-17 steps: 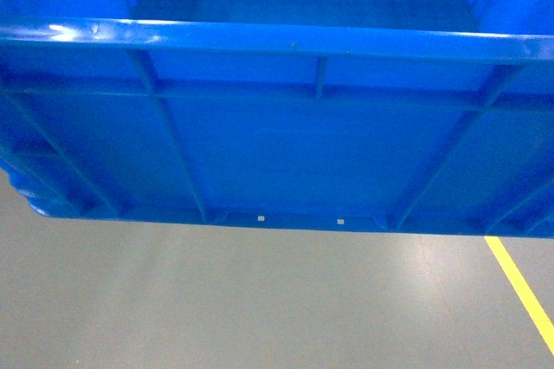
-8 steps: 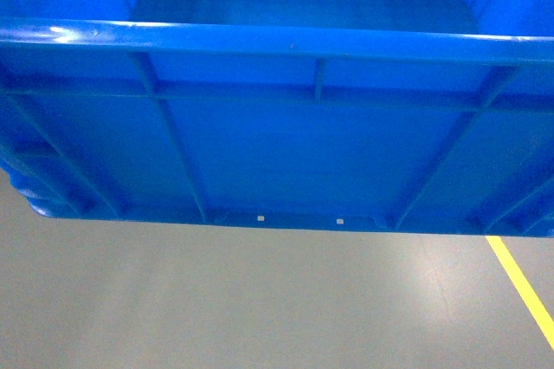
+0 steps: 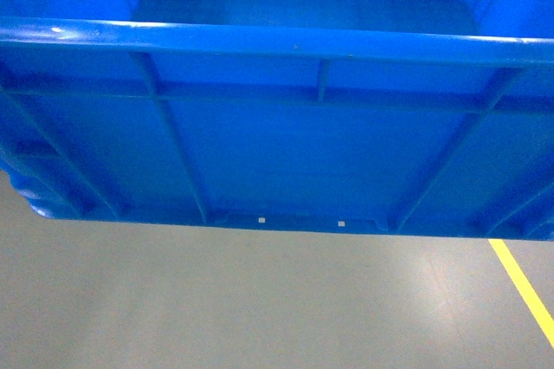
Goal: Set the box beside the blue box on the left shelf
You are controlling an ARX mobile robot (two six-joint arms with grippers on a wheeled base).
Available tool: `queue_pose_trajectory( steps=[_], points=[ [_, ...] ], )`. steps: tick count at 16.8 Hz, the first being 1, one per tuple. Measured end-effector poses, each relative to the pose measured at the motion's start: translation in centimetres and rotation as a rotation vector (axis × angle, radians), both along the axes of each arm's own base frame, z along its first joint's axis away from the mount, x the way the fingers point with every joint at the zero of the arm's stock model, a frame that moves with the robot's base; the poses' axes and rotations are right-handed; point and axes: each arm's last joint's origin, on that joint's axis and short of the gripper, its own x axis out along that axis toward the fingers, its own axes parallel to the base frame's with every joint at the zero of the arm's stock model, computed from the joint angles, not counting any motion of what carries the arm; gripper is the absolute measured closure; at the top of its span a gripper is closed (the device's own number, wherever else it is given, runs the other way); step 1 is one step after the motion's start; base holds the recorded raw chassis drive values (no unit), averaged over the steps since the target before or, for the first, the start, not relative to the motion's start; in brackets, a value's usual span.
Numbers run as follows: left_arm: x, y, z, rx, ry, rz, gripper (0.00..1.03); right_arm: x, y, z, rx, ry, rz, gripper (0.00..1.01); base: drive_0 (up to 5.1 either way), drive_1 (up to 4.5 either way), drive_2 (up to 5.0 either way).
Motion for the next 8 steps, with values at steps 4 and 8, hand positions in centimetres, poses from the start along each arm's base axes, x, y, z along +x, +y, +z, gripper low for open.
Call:
queue_pose_trajectory(
  steps=[4, 8],
  points=[
    [0.00, 0.00, 0.01, -0.001, -0.001, 0.000, 0.93, 0.00, 0.00, 0.06, 0.001, -0.006, 0.000, 0.93, -0.1, 3.99, -4.1],
    [0.00, 0.00, 0.01, -0.001, -0.001, 0.000, 0.93, 0.01, 0.00, 0.05, 0.000, -0.006, 0.000, 0.93, -0.1, 3.98, -4.1]
  ],
)
